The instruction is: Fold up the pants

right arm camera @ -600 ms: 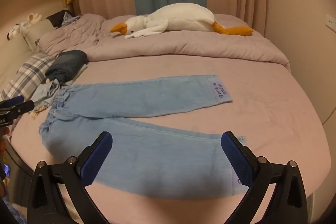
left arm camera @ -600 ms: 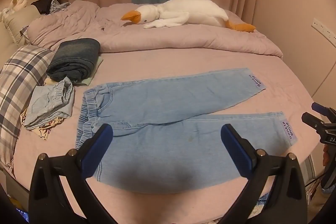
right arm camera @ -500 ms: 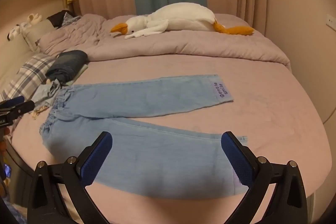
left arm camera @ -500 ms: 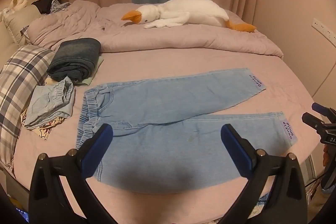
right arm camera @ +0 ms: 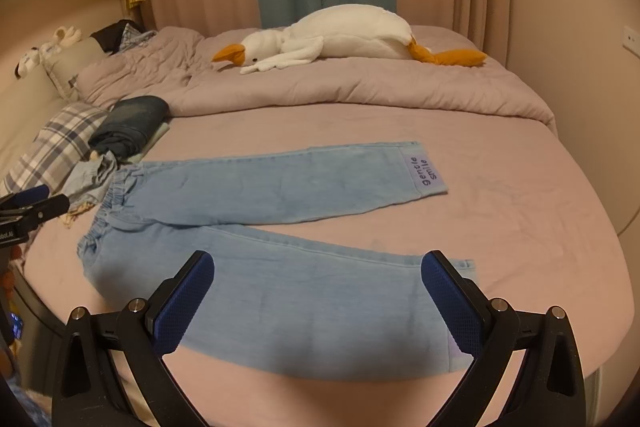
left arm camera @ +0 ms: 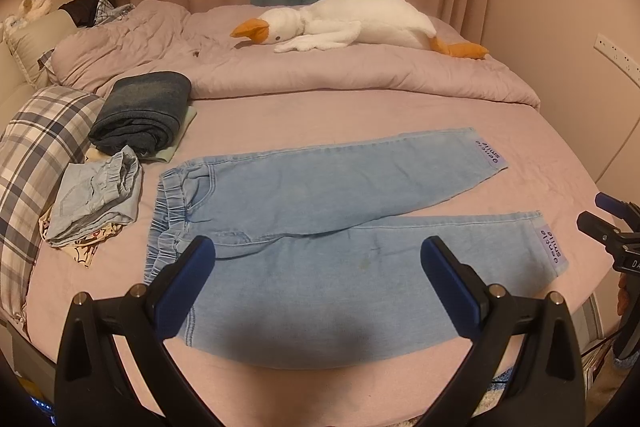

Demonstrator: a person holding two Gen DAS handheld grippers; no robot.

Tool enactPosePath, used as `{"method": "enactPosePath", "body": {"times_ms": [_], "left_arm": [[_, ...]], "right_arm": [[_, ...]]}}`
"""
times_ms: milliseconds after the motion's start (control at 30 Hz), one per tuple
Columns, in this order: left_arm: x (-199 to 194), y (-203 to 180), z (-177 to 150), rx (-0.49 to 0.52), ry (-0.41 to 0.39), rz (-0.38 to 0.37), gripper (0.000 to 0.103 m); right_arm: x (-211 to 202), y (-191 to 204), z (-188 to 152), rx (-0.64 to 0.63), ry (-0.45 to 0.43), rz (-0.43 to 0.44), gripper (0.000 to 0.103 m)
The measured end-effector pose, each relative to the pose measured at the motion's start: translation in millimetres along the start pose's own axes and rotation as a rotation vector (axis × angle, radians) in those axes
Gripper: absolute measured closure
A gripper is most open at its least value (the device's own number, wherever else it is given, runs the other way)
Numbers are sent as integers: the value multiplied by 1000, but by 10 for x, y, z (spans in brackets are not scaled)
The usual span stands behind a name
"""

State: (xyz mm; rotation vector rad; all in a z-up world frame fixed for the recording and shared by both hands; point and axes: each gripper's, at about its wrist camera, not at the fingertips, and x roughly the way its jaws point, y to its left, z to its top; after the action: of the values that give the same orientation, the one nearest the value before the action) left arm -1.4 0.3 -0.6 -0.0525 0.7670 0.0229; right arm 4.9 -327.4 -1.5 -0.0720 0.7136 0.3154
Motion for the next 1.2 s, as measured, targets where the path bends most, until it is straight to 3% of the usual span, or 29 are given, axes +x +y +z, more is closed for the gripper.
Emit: {"method": "enactPosePath", "body": {"times_ms": [1200], "left_arm": [[66, 3, -13, 0, -10, -8, 0]], "right_arm": [[19, 50, 4, 4, -4, 1, 0]]}}
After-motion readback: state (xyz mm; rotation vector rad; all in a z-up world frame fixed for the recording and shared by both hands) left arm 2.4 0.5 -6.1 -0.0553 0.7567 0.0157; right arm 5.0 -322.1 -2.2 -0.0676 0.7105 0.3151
